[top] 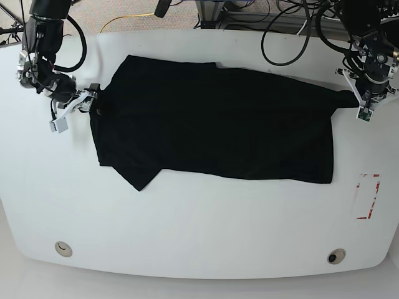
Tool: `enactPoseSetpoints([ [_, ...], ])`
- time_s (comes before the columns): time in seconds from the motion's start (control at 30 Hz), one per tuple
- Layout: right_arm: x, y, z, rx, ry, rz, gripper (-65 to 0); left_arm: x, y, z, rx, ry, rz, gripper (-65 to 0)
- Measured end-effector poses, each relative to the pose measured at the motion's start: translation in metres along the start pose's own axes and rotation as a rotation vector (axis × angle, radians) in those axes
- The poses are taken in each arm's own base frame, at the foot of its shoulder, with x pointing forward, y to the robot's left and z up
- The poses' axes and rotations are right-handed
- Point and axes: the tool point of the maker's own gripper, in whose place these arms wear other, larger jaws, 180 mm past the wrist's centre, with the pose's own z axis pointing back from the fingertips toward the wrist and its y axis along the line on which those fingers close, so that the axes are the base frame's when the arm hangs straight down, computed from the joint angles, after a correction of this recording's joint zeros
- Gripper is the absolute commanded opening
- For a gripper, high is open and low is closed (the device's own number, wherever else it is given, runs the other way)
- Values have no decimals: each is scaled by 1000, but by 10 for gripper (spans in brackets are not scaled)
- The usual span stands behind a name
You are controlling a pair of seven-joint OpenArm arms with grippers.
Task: Fold the T-shirt properly
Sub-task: 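Lay the T-shirt flat on the table, grippers holding its edge, then lift the T-shirt again with both grippers and shake it out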
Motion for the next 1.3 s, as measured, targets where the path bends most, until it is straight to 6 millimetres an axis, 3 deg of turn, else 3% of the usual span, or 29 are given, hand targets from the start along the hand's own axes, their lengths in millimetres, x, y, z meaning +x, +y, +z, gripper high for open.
enactPoseSetpoints([
  [0.13, -13, 16, 11, 66, -8, -21, -176, 1, -1, 0, -3, -3, -1, -646],
  [0.27, -53, 20, 17, 107, 54, -117, -176, 1, -2, 0, -5, -3, -5, -646],
  [0.5, -93, 30, 19, 142, 81, -232, -176, 2, -3, 0, -8, -6, -1, -646],
  [0.87, -103, 51, 6, 195, 49, -291, -185, 6, -2, -1, -6, -15, -2, -646],
  [1.0, -98, 54, -3, 184, 34, -267, -312, 8, -3, -1, -9, -18, 0, -646],
  [1.2, -105, 50, -9, 140, 67, -249, -621, 8, -4, -1, -11, -19, -3, -646],
  [1.3, -111, 50, -8, 136, 92, -247, -650, 9, -5, -1, -14, -21, -6, -646],
])
